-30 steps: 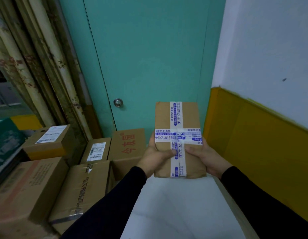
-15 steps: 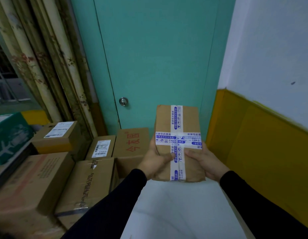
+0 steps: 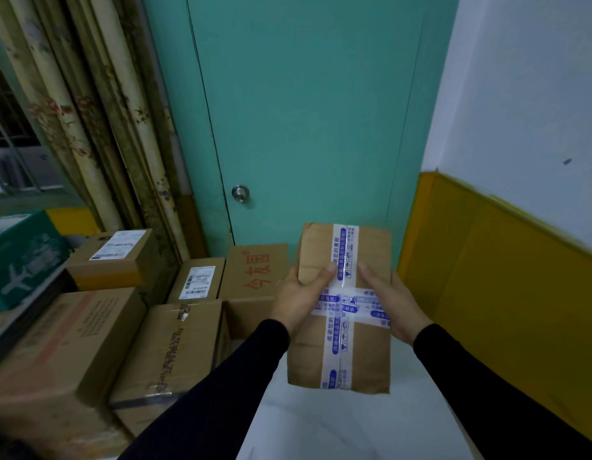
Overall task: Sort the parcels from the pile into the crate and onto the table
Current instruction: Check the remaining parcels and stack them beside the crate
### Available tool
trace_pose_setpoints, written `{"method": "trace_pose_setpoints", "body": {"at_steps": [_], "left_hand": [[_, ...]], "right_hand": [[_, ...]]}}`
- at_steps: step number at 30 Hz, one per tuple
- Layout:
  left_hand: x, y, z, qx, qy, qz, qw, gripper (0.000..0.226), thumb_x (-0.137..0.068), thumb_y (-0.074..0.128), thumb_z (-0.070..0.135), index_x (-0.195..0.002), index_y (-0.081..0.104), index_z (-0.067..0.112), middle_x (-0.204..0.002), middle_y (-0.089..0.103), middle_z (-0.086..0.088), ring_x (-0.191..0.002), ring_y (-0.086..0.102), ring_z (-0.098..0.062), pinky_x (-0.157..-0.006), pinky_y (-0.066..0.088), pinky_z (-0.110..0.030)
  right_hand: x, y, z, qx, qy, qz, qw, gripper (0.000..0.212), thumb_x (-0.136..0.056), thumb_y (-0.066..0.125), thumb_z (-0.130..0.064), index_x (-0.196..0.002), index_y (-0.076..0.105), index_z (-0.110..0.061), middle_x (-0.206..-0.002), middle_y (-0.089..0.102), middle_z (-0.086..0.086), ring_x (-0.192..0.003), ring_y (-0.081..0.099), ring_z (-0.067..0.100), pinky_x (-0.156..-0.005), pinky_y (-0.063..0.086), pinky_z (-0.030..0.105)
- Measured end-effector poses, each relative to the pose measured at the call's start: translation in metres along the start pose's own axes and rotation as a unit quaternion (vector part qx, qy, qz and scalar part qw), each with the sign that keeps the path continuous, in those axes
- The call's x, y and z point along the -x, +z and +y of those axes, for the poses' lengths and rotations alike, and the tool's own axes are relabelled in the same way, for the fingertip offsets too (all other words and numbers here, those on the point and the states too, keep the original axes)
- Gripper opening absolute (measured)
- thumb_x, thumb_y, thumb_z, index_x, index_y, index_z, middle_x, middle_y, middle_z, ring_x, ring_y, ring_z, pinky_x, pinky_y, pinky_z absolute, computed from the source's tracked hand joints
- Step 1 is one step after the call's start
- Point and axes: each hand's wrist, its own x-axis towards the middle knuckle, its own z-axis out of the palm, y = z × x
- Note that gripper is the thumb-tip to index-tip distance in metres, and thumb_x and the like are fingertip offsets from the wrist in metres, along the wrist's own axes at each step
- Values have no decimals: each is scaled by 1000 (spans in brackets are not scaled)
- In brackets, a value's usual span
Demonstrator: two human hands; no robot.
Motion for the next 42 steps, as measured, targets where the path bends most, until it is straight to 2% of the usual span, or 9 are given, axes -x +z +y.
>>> {"method": "trace_pose_setpoints", "body": {"at_steps": [5,15,19,24,27,30,34,39,42], "left_hand": [[0,1,-5,19,19,15,1000,30,-87,73,52,-106,60,33,-92,79,7,-81,77,-12,-86,61,-44],[3,1,-3,-4,35,12,999,28,-90,70,51,-109,57,34,-96,77,6,-82,76,-10,-85,62,-40],[8,0,0,-2,40,-8,999,46,-91,69,47,-129,54,25,-102,75,6,-87,75,-12,-86,61,-38],[-1,-15,13,151,-40,-64,986,79,-84,46,82,-143,50,29,-121,68,-9,-110,68,-29,-105,48,-57],[-9,-21,12,226,-84,-33,970,90,-88,34,82,-158,29,27,-113,60,-10,-104,60,-30,-102,44,-51],[-15,-23,6,232,-122,-22,965,96,-85,33,86,-157,31,22,-108,60,-13,-102,59,-30,-103,41,-51],[-17,-23,2,209,-143,-36,967,97,-80,35,91,-130,59,12,-103,68,-12,-97,62,-28,-97,46,-43],[-6,-13,-2,152,-115,-90,978,43,-93,68,40,-129,61,17,-110,76,-11,-100,73,-30,-94,58,-45],[-8,-10,-9,156,-105,-87,978,59,-89,74,7,-141,46,18,-116,74,-13,-99,74,-31,-84,62,-44]], "right_hand": [[5,3,0,37,-32,-1,999,13,-97,66,-29,-110,66,-27,-106,78,6,-96,76,26,-86,59,44],[4,2,0,65,-43,-3,997,27,-95,67,-32,-121,64,-25,-110,78,3,-99,76,25,-91,58,48],[4,-2,3,58,-38,2,998,35,-94,66,-37,-126,61,-24,-110,77,3,-99,75,25,-91,58,48],[-2,-18,1,-68,40,27,997,82,-83,42,-86,-141,59,-30,-140,63,9,-127,61,32,-100,52,57],[-4,-25,-6,-106,63,79,989,84,-89,30,-83,-137,61,-22,-122,73,8,-111,69,28,-85,56,43],[-4,-29,-10,-74,87,66,991,82,-94,21,-78,-122,68,-16,-103,78,13,-95,73,28,-81,53,38],[-4,-32,-7,-53,113,54,991,89,-90,27,-83,-124,69,-12,-110,76,18,-101,73,34,-90,53,43],[3,-24,4,-15,139,-19,990,56,-96,48,-62,-131,65,-22,-119,74,13,-106,73,30,-90,56,44],[1,-26,13,-21,137,-20,990,55,-89,69,-41,-137,56,-18,-120,74,11,-107,73,30,-84,61,43]]}}
